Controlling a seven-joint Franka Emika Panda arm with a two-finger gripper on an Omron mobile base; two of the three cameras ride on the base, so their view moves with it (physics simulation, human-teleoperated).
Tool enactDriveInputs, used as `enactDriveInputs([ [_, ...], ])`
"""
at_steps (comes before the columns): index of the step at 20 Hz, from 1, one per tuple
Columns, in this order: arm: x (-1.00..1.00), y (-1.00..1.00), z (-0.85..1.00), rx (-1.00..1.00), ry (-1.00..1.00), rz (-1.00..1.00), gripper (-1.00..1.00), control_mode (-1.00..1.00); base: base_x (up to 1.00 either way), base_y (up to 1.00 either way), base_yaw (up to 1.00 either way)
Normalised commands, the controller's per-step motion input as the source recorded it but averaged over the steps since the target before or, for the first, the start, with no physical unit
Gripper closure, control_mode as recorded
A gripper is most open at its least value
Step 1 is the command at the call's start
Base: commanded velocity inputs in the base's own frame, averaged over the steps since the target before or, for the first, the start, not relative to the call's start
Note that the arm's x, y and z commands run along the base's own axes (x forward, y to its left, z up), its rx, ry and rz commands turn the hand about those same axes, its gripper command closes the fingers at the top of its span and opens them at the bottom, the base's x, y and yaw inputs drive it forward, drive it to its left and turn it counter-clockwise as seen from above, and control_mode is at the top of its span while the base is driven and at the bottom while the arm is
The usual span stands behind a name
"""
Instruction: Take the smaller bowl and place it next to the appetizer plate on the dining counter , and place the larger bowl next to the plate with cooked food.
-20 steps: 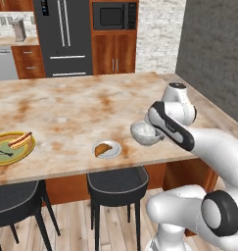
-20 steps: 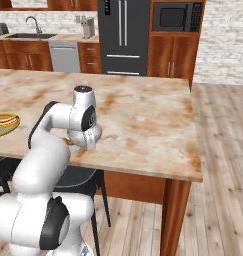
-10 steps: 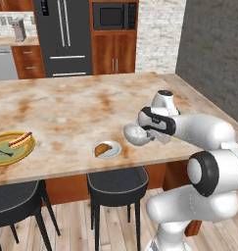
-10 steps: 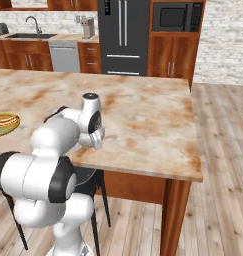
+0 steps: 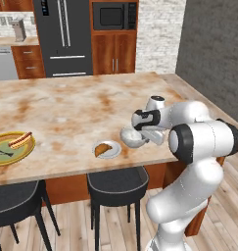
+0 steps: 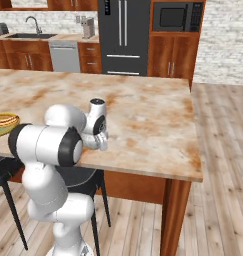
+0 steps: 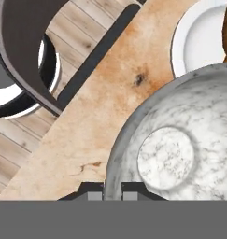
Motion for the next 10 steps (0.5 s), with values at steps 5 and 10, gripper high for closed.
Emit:
enactDriveInputs([
  [5,0.32,0.05,-0.39,0.00,0.00,0.01,1.00,-1.00,0.00,0.00,0.00],
  [10,0.09,0.11,-0.27,0.00,0.00,0.01,1.00,-1.00,0.00,0.00,0.00],
])
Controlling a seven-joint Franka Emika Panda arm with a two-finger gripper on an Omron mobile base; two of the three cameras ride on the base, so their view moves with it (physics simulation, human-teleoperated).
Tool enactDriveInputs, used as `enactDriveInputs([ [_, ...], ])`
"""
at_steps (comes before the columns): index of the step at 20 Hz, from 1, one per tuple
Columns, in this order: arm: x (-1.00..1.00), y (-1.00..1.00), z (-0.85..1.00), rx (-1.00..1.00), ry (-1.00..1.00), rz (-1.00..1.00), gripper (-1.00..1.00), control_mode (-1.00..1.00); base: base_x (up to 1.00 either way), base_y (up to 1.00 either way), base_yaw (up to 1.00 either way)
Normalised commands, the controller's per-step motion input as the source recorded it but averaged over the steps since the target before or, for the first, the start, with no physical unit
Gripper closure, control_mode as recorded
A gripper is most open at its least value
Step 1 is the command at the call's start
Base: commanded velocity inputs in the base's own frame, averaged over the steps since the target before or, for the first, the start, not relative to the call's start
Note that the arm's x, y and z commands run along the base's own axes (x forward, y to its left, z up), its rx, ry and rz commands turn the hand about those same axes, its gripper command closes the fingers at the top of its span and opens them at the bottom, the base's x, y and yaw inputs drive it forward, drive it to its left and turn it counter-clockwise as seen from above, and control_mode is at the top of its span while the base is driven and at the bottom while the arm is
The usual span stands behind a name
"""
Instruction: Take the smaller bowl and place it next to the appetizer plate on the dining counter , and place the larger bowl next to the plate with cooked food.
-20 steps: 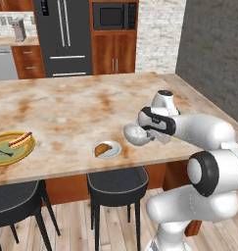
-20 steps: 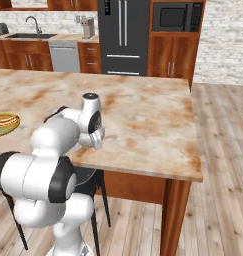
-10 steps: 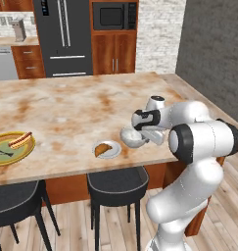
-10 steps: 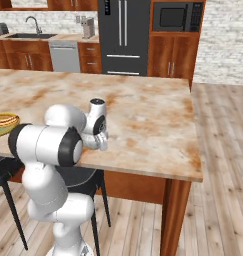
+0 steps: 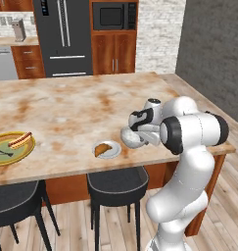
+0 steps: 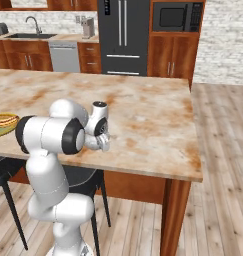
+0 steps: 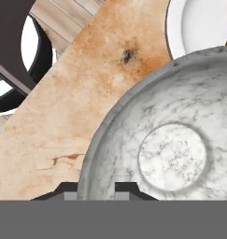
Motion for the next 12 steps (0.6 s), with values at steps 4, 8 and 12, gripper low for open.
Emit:
enactDriveInputs([
  [4,0.00,0.00,-0.01,0.00,0.00,0.00,1.00,-1.00,0.00,0.00,0.00],
  [8,0.00,0.03,0.01,0.00,0.00,0.00,1.00,-1.00,0.00,0.00,0.00],
  [12,0.00,0.01,0.00,0.00,0.00,0.00,-1.00,-1.00,0.00,0.00,0.00],
])
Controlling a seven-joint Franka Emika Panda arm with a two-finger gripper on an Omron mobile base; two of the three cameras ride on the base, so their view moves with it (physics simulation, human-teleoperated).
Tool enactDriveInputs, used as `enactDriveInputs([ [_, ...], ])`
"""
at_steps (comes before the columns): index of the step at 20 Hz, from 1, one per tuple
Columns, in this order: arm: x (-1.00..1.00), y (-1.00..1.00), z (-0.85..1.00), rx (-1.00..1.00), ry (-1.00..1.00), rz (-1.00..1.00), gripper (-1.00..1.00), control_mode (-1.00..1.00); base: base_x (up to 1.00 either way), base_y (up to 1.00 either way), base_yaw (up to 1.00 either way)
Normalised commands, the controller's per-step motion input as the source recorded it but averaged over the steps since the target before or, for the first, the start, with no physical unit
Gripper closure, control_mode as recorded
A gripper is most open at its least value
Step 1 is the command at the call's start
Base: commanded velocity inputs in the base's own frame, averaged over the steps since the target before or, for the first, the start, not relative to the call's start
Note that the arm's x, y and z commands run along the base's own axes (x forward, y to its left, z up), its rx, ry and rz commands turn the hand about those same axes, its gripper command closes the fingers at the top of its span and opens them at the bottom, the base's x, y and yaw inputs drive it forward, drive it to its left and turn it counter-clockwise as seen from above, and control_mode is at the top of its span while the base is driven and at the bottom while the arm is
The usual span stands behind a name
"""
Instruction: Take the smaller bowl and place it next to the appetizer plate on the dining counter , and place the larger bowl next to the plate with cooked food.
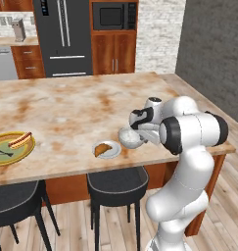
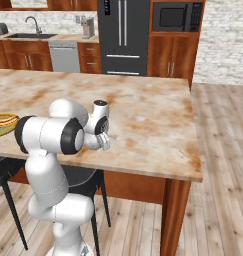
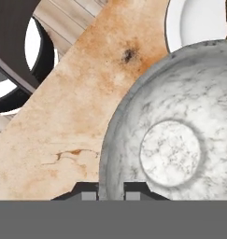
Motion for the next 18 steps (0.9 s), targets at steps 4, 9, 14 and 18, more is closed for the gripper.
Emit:
enactDriveInputs([
  [4,0.00,0.00,0.00,0.00,-0.03,0.00,-1.00,-1.00,0.00,0.00,0.00],
  [9,-0.10,0.00,0.31,-0.05,-0.09,0.00,-1.00,-1.00,0.00,0.00,0.00],
  [14,-0.62,-0.01,0.75,-0.02,-0.10,0.00,-1.00,-1.00,0.00,0.00,0.00],
  [18,-0.88,0.00,0.91,-0.02,-0.01,0.01,-1.00,-1.00,0.00,0.00,0.00],
])
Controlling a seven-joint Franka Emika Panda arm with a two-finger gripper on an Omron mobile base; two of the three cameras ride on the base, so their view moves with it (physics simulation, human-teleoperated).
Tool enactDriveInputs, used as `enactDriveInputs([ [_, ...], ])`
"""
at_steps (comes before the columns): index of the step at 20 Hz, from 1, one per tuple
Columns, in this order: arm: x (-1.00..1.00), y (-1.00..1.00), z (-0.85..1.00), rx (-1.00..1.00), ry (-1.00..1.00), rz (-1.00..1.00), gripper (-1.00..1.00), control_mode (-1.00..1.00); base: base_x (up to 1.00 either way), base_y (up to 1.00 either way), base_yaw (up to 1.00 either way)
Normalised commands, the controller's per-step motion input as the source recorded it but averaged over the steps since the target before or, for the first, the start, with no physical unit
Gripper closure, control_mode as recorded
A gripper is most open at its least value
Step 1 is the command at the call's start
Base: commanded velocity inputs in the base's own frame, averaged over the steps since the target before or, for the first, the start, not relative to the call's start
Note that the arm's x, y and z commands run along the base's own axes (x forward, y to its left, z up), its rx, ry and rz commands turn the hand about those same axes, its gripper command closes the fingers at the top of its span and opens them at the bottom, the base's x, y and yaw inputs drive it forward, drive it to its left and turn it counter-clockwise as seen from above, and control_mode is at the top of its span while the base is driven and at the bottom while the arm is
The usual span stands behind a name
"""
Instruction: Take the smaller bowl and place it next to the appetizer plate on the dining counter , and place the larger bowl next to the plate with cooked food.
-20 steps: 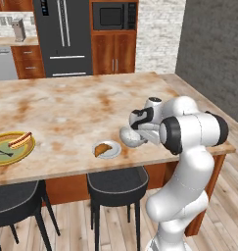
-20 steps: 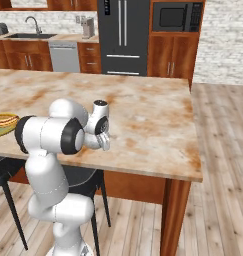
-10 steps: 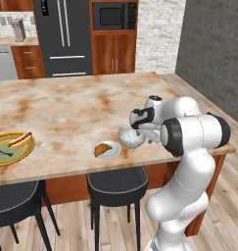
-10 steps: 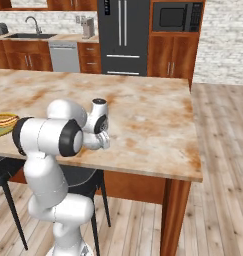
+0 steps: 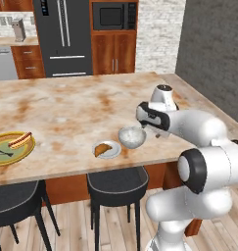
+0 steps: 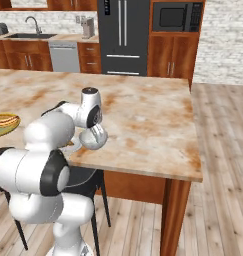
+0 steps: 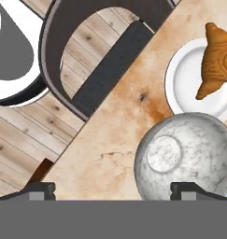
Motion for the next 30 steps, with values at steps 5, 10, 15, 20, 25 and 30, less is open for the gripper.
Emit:
enactDriveInputs([
  [5,-0.97,0.00,0.36,-0.14,0.09,0.33,-1.00,-1.00,0.00,0.00,0.00],
  [10,-0.50,-0.09,0.14,-0.15,0.04,0.59,-1.00,-1.00,0.00,0.00,0.00],
  [15,-0.13,0.00,-0.02,-0.08,0.02,0.45,-1.00,-1.00,0.00,0.00,0.00],
  [20,0.00,0.00,-0.19,-0.08,0.04,0.10,-1.00,-1.00,0.00,0.00,0.00],
  [25,0.00,0.00,-0.10,-0.02,0.00,0.02,-1.00,-1.00,0.00,0.00,0.00],
  [30,0.00,0.00,0.00,0.00,0.00,0.00,-1.00,-1.00,0.00,0.00,0.00],
])
